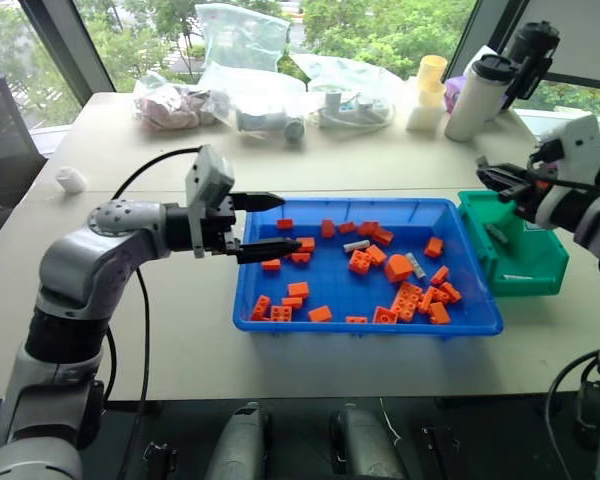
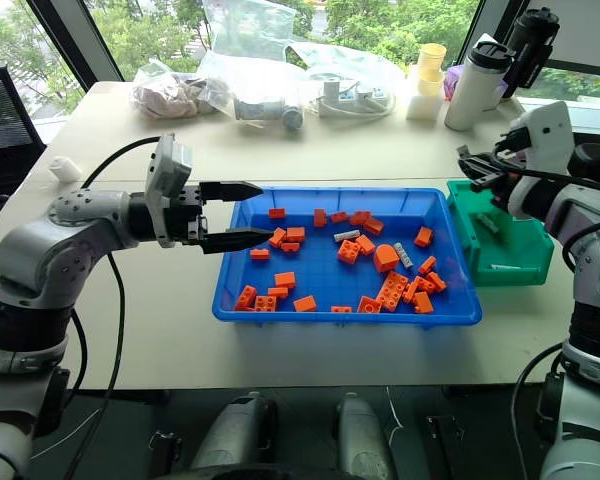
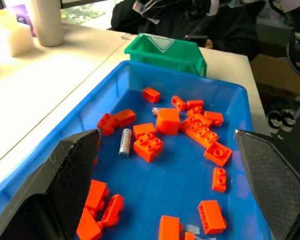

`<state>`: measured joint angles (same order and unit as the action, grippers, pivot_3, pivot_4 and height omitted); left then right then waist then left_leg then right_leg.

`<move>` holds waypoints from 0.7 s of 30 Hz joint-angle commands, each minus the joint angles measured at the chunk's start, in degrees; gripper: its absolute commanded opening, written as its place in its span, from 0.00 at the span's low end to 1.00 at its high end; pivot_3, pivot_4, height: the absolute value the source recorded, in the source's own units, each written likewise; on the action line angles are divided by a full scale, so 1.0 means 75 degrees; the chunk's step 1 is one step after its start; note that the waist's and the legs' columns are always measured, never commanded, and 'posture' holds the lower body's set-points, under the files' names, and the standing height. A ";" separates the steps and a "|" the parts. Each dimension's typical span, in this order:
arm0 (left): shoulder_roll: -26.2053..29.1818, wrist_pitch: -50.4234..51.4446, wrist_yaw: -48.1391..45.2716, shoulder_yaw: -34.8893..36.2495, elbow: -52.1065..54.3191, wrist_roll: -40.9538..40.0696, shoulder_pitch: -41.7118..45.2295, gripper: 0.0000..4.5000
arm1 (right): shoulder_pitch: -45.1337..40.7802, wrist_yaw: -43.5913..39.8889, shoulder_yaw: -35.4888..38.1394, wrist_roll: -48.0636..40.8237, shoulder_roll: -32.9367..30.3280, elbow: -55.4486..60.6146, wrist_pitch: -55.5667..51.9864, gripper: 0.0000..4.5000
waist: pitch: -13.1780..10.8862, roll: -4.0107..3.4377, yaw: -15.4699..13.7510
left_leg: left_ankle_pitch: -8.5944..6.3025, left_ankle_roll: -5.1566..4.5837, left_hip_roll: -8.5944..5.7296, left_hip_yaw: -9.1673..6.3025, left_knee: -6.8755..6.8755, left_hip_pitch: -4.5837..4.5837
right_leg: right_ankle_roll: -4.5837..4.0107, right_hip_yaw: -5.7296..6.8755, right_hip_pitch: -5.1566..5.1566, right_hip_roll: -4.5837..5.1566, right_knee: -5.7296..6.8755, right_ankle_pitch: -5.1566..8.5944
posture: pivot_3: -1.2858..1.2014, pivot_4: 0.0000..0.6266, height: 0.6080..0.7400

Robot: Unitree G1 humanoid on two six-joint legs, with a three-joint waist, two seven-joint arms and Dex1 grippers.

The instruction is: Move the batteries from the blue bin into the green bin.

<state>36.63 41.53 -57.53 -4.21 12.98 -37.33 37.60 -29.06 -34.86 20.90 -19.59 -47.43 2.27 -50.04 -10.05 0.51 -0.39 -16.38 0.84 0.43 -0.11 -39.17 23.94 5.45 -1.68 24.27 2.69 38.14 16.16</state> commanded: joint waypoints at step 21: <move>-0.0141 -0.1072 -0.0815 -0.0919 -0.0611 0.1573 0.0405 1.00 | -0.0509 0.0898 -0.1039 0.1480 -0.0222 -0.2076 0.2066 0.99 | 0.0003 -0.0013 0.0152 | 0.0001 0.0000 0.0009 0.0017 0.0007 -0.0024 | 0.0000 -0.0028 -0.0004 -0.0015 0.0009 0.0000 | 0.52 0.24 1.00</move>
<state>35.29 34.45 -63.77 -12.63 7.84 -25.63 40.21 -30.52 -28.20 12.03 -9.55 -46.88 -16.19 -36.89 -10.03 0.41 0.75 -16.37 0.85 0.49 0.01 -39.12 23.76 5.45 -1.89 24.25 2.57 38.20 16.16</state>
